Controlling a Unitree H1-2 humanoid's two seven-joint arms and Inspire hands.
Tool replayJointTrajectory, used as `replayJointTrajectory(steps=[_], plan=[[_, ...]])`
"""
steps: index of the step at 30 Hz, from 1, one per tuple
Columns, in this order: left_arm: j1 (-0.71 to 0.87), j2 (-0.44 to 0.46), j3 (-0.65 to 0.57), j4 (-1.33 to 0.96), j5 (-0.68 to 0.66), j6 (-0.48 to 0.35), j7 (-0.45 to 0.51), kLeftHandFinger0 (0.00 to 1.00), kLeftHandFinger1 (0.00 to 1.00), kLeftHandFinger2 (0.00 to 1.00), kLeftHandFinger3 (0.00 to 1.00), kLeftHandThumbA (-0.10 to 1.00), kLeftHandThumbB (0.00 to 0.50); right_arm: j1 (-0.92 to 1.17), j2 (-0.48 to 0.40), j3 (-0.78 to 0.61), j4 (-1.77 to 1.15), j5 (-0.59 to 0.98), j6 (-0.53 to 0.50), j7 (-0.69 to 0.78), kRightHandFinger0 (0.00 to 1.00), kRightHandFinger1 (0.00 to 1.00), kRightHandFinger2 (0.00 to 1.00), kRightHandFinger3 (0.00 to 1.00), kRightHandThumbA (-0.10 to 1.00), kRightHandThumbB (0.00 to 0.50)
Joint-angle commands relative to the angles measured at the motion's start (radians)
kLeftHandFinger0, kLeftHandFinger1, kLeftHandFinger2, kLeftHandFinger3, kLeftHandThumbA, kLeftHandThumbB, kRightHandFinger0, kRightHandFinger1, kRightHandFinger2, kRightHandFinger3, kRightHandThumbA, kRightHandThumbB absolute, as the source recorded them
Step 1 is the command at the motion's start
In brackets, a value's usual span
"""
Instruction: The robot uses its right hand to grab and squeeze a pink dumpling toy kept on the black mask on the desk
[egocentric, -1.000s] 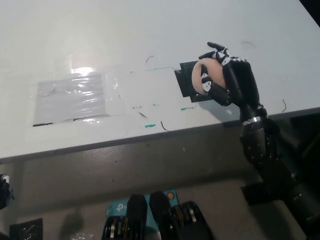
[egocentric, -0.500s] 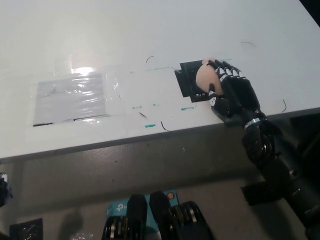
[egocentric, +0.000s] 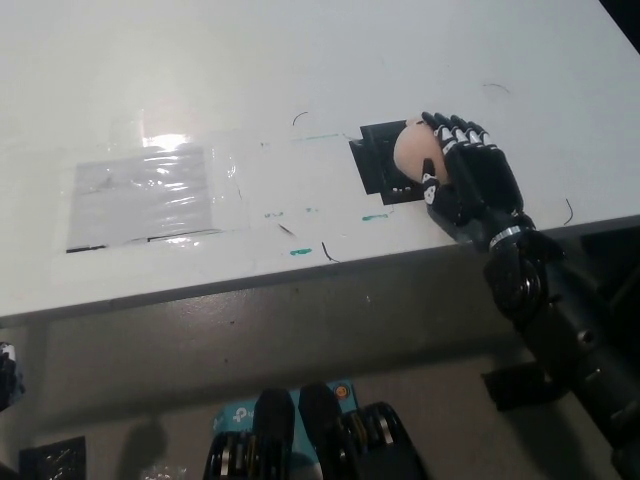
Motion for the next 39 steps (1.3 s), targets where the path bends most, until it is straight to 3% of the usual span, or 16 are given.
replayJointTrajectory(steps=[1, 4, 10, 13, 19, 24, 27, 28, 29, 30, 31, 34, 35, 36, 39], plan=[[-0.026, 0.039, -0.001, -0.012, -0.009, -0.014, -0.023, 0.00, 0.03, 0.11, 0.11, 1.00, 0.500, 0.004, -0.024, -0.002, -0.118, -0.023, 0.044, 0.022, 1.00, 1.00, 1.00, 1.00, 0.26, 0.222], [-0.024, 0.038, 0.000, -0.013, -0.012, -0.019, -0.026, 0.00, 0.03, 0.11, 0.11, 0.99, 0.500, 0.027, -0.031, -0.010, -0.193, -0.018, 0.040, 0.040, 1.00, 1.00, 1.00, 1.00, 0.27, 0.239], [-0.020, 0.037, 0.000, -0.010, -0.011, -0.020, -0.025, 0.00, 0.03, 0.11, 0.13, 1.00, 0.500, 0.086, -0.056, -0.049, -0.402, 0.011, 0.091, 0.136, 1.00, 1.00, 1.00, 1.00, 0.40, 0.293], [-0.026, 0.038, -0.001, 0.006, -0.009, -0.026, -0.027, 0.00, 0.02, 0.09, 0.10, 1.00, 0.500, 0.121, -0.067, -0.073, -0.490, 0.038, 0.108, 0.190, 1.00, 1.00, 1.00, 1.00, 0.40, 0.298], [-0.016, 0.036, 0.000, -0.006, -0.013, -0.023, -0.029, 0.00, 0.04, 0.11, 0.13, 1.00, 0.500, 0.257, -0.105, -0.163, -0.741, 0.112, 0.161, 0.279, 1.00, 1.00, 1.00, 1.00, 0.26, 0.270], [-0.011, 0.037, 0.000, -0.001, -0.014, -0.027, -0.034, 0.00, 0.03, 0.11, 0.13, 1.00, 0.500, 0.400, -0.095, -0.284, -0.831, 0.256, 0.097, 0.263, 1.00, 1.00, 1.00, 1.00, -0.03, 0.183], [-0.003, 0.028, -0.002, -0.006, -0.010, -0.030, -0.026, 0.00, 0.03, 0.11, 0.14, 1.00, 0.500, 0.452, -0.071, -0.345, -0.828, 0.308, 0.056, 0.238, 0.78, 1.00, 1.00, 1.00, -0.10, 0.176], [0.005, 0.028, 0.000, -0.013, -0.010, -0.032, -0.023, 0.00, 0.02, 0.11, 0.13, 1.00, 0.500, 0.476, -0.049, -0.377, -0.802, 0.338, 0.031, 0.214, 0.67, 0.91, 1.00, 1.00, -0.10, 0.183], [0.004, 0.029, -0.001, -0.007, -0.008, -0.041, -0.025, 0.00, 0.02, 0.10, 0.12, 1.00, 0.500, 0.501, -0.028, -0.415, -0.761, 0.373, 0.002, 0.184, 0.64, 0.90, 1.00, 1.00, -0.10, 0.180], [0.006, 0.030, -0.001, -0.003, -0.008, -0.047, -0.029, 0.00, 0.02, 0.10, 0.12, 1.00, 0.500, 0.510, -0.017, -0.433, -0.742, 0.380, -0.010, 0.177, 0.64, 0.90, 1.00, 1.00, -0.10, 0.181], [0.005, 0.028, 0.001, 0.000, -0.010, -0.046, -0.027, 0.00, 0.03, 0.10, 0.12, 1.00, 0.500, 0.524, -0.007, -0.454, -0.724, 0.390, -0.022, 0.166, 0.78, 0.93, 1.00, 1.00, -0.10, 0.176], [0.008, 0.027, 0.000, -0.005, -0.009, -0.036, -0.021, 0.00, 0.03, 0.11, 0.11, 1.00, 0.500, 0.556, 0.038, -0.523, -0.683, 0.461, -0.038, 0.167, 0.82, 0.86, 0.98, 1.00, -0.10, 0.140], [0.008, 0.026, -0.001, -0.007, -0.008, -0.031, -0.018, 0.00, 0.04, 0.13, 0.13, 1.00, 0.500, 0.565, 0.055, -0.550, -0.684, 0.503, -0.024, 0.185, 0.72, 0.82, 0.97, 1.00, -0.10, 0.123], [0.007, 0.024, 0.000, -0.005, -0.011, -0.032, -0.021, 0.00, 0.04, 0.13, 0.13, 1.00, 0.500, 0.570, 0.064, -0.564, -0.694, 0.523, -0.002, 0.198, 0.72, 0.82, 0.97, 1.00, -0.10, 0.124], [0.005, 0.022, 0.001, 0.001, -0.013, -0.039, -0.024, 0.00, 0.03, 0.11, 0.10, 1.00, 0.500, 0.562, 0.096, -0.620, -0.691, 0.617, 0.011, 0.218, 0.50, 0.70, 0.92, 1.00, -0.10, 0.111]])
